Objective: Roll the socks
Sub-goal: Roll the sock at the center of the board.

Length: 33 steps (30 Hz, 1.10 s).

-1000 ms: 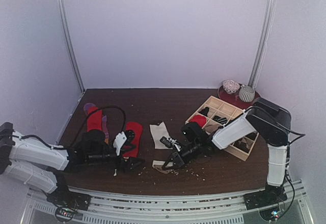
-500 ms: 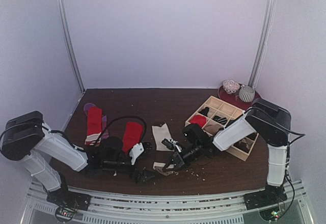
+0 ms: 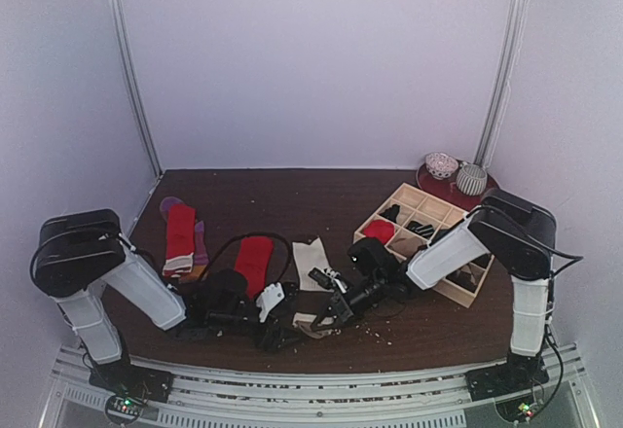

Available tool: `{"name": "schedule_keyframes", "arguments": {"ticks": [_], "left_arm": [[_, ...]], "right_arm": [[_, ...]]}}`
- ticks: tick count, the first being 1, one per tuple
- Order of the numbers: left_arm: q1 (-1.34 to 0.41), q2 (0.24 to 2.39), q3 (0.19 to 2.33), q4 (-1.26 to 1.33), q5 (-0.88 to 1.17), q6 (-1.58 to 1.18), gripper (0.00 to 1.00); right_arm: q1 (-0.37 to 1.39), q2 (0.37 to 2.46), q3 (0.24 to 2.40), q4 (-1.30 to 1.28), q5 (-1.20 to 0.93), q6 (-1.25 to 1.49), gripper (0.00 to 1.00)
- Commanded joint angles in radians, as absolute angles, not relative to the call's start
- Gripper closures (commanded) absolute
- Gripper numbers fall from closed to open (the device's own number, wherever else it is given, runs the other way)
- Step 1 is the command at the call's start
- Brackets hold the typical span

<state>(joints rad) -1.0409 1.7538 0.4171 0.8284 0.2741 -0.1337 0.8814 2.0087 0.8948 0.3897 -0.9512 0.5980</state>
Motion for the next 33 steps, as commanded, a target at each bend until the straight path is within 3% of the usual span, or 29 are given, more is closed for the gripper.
{"name": "schedule_keyframes", "arguments": {"ticks": [1,7,9,11,16,21,26,33], "left_arm": [[-1.043,1.792,0.450,0.915,0.314,-0.141,0.39],[-1.043,1.827,0.478,0.916,0.363,-0.147,0.55],[-1.043,1.836,0.485,0.916,0.371,-0.147,0.70],[-1.043,1.845,0.489,0.915,0.379,-0.151,0.98],[-1.043,1.859,0.475,0.906,0.360,-0.198,1.00],[-1.043,1.865,0.462,0.826,0.291,-0.306,1.00],[-1.042,1.829,0.490,0.669,0.256,-0.456,1.00],[-1.037,1.842,0.548,0.563,0.291,-0.534,1.00]], "right_arm": [[0.891,2.009,0.885,0.312,-0.949,0.585,1.00],[0.890,2.015,0.886,0.313,-0.944,0.587,1.00],[0.890,2.016,0.887,0.310,-0.943,0.585,1.00],[0.890,2.015,0.890,0.304,-0.943,0.580,1.00],[0.891,1.991,0.913,0.260,-0.933,0.539,0.99],[0.872,1.875,0.940,0.136,-0.849,0.382,0.87],[0.895,1.646,0.801,0.241,-0.688,0.139,0.70],[0.971,1.623,0.666,0.345,-0.530,-0.145,0.56]]}}
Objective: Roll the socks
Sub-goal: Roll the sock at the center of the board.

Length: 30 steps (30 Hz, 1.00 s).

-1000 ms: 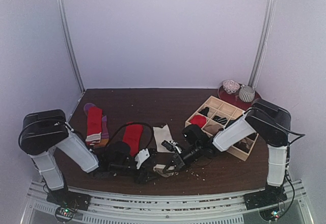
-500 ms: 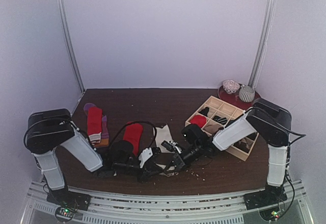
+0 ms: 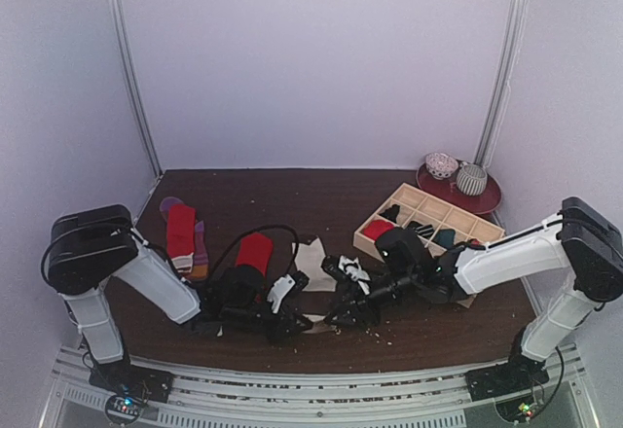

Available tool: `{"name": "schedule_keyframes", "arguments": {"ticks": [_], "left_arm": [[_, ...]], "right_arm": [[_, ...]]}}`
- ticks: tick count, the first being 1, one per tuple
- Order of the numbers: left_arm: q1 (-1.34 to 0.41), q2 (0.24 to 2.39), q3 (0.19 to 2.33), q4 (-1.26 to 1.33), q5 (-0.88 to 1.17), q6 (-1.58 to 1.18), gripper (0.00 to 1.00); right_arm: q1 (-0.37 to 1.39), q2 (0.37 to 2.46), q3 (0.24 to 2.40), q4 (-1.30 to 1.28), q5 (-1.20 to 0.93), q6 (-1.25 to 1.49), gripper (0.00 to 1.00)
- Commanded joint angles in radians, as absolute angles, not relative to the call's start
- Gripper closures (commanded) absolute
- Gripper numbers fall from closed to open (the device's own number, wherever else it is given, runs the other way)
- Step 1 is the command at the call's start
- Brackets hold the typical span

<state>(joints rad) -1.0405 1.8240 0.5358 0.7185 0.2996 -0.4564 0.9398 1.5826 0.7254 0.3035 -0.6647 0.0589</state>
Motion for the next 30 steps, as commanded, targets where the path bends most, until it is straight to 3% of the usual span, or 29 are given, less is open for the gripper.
{"name": "schedule_keyframes", "arguments": {"ticks": [1,17,24,30], "left_arm": [[-1.037,1.846,0.549,0.562,0.291,-0.535,1.00],[-1.031,1.856,0.557,0.561,0.307,-0.503,1.00],[-1.031,1.855,0.554,0.552,0.302,-0.495,1.00],[-1.031,1.855,0.558,0.543,0.302,-0.492,1.00]], "right_arm": [[0.974,1.637,0.667,0.346,-0.520,-0.165,0.55],[1.036,1.734,0.725,0.362,-0.337,-0.262,0.51],[1.046,1.656,0.696,0.373,-0.276,-0.269,0.52],[1.049,1.593,0.635,0.416,-0.325,-0.275,0.44]]}}
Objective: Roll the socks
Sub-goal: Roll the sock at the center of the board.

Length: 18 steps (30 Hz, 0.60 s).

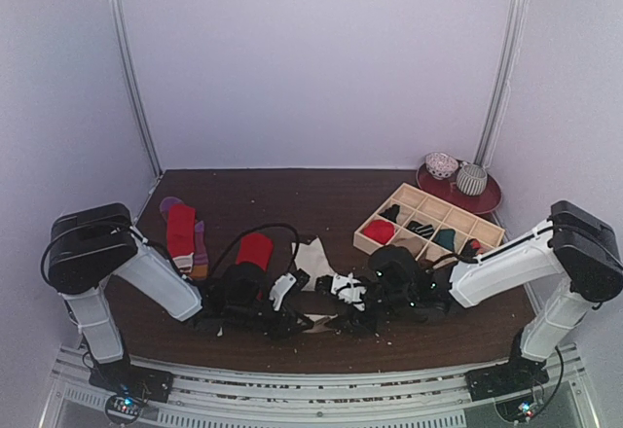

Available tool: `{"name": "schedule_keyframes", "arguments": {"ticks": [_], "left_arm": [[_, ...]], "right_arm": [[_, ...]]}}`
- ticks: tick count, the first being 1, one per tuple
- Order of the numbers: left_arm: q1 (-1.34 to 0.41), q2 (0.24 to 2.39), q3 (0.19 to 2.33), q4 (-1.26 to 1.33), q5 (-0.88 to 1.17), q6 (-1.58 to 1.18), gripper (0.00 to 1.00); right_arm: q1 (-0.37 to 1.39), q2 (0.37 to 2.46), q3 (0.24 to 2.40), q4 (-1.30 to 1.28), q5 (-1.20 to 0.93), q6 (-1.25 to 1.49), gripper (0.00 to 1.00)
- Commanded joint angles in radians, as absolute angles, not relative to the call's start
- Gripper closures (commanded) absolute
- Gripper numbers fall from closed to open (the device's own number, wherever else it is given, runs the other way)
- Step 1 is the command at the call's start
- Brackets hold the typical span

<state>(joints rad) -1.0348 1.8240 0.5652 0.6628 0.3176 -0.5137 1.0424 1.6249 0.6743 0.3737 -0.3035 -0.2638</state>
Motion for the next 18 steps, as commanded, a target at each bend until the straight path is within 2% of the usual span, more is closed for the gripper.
{"name": "schedule_keyframes", "arguments": {"ticks": [1,9,12,13,16,18], "left_arm": [[-1.031,1.855,0.560,0.542,0.302,-0.491,1.00],[-1.029,1.850,0.569,0.529,0.301,-0.485,1.00],[-1.029,1.843,0.565,0.528,0.300,-0.482,1.00],[-1.028,1.840,0.564,0.527,0.298,-0.482,1.00],[-1.026,1.831,0.559,0.527,0.295,-0.479,1.00],[-1.026,1.813,0.555,0.528,0.279,-0.479,1.00]], "right_arm": [[1.049,1.610,0.645,0.408,-0.342,-0.281,0.43],[1.049,1.795,0.766,0.359,-0.417,-0.305,0.40],[1.049,1.814,0.775,0.361,-0.392,-0.303,0.45],[1.050,1.818,0.776,0.359,-0.385,-0.297,0.52],[1.048,1.836,0.802,0.306,-0.378,-0.248,0.85],[1.044,1.844,0.807,0.277,-0.387,-0.191,0.95]]}}
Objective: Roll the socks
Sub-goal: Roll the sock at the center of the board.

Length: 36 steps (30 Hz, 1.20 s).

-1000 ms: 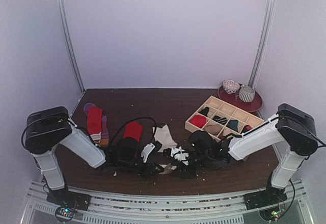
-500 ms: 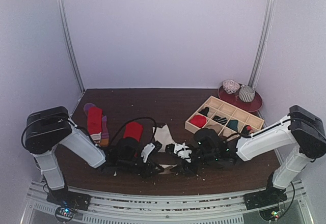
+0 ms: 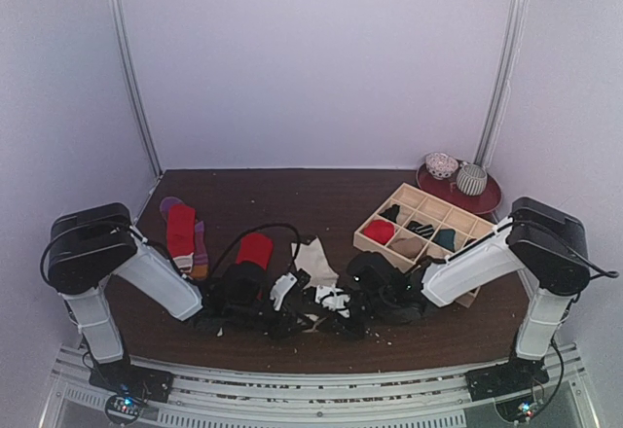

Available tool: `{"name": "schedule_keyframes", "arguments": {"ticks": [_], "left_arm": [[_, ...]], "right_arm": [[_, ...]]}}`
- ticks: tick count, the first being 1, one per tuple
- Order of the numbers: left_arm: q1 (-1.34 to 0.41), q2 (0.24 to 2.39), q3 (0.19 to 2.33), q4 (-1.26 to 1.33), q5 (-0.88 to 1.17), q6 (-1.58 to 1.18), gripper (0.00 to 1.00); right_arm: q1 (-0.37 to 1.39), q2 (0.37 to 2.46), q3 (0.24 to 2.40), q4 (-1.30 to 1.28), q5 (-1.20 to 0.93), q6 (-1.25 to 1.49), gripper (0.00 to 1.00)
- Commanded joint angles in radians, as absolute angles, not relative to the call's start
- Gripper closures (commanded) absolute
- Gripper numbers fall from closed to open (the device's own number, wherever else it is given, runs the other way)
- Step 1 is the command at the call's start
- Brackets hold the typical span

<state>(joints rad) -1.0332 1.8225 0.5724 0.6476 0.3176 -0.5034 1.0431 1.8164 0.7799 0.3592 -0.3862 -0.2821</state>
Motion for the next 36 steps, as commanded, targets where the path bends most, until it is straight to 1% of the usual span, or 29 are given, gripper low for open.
{"name": "schedule_keyframes", "arguments": {"ticks": [1,2,4,5,7,11,12,16,18,22,26,29,33,36], "left_arm": [[-1.025,1.795,0.548,0.531,0.262,-0.479,0.93],[-1.025,1.773,0.540,0.534,0.245,-0.476,0.83],[-1.025,1.720,0.524,0.533,0.201,-0.458,0.69],[-1.025,1.690,0.518,0.530,0.179,-0.443,0.59],[-1.025,1.633,0.499,0.536,0.145,-0.405,0.36],[-1.027,1.554,0.450,0.630,0.153,-0.296,0.12],[-1.030,1.549,0.440,0.679,0.159,-0.269,0.11],[-1.041,1.590,0.396,0.860,0.231,-0.175,0.14],[-1.042,1.632,0.387,0.943,0.290,-0.160,0.15],[-1.050,1.725,0.416,1.034,0.389,-0.150,0.18],[-1.057,1.789,0.463,1.043,0.420,-0.130,0.22],[-1.058,1.820,0.476,1.031,0.427,-0.121,0.29],[-1.058,1.857,0.474,1.046,0.449,-0.136,0.43],[-1.063,1.884,0.471,1.049,0.451,-0.145,0.49]], "right_arm": [[1.040,1.847,0.804,0.262,-0.405,-0.162,0.99],[1.037,1.848,0.795,0.256,-0.427,-0.129,1.00],[1.025,1.843,0.761,0.281,-0.474,-0.057,1.00],[1.017,1.841,0.736,0.306,-0.503,-0.009,1.00],[0.992,1.849,0.698,0.353,-0.587,0.105,1.00],[0.962,1.888,0.638,0.501,-0.717,0.365,1.00],[0.957,1.903,0.631,0.529,-0.742,0.423,1.00],[0.930,1.955,0.593,0.660,-0.811,0.695,1.00],[0.920,1.969,0.577,0.743,-0.835,0.786,1.00],[0.910,1.976,0.594,0.705,-0.833,0.815,1.00],[0.906,1.974,0.615,0.649,-0.838,0.808,1.00],[0.901,1.971,0.618,0.644,-0.841,0.820,1.00],[0.899,1.972,0.623,0.639,-0.842,0.828,1.00],[0.896,1.977,0.626,0.645,-0.841,0.837,1.00]]}}
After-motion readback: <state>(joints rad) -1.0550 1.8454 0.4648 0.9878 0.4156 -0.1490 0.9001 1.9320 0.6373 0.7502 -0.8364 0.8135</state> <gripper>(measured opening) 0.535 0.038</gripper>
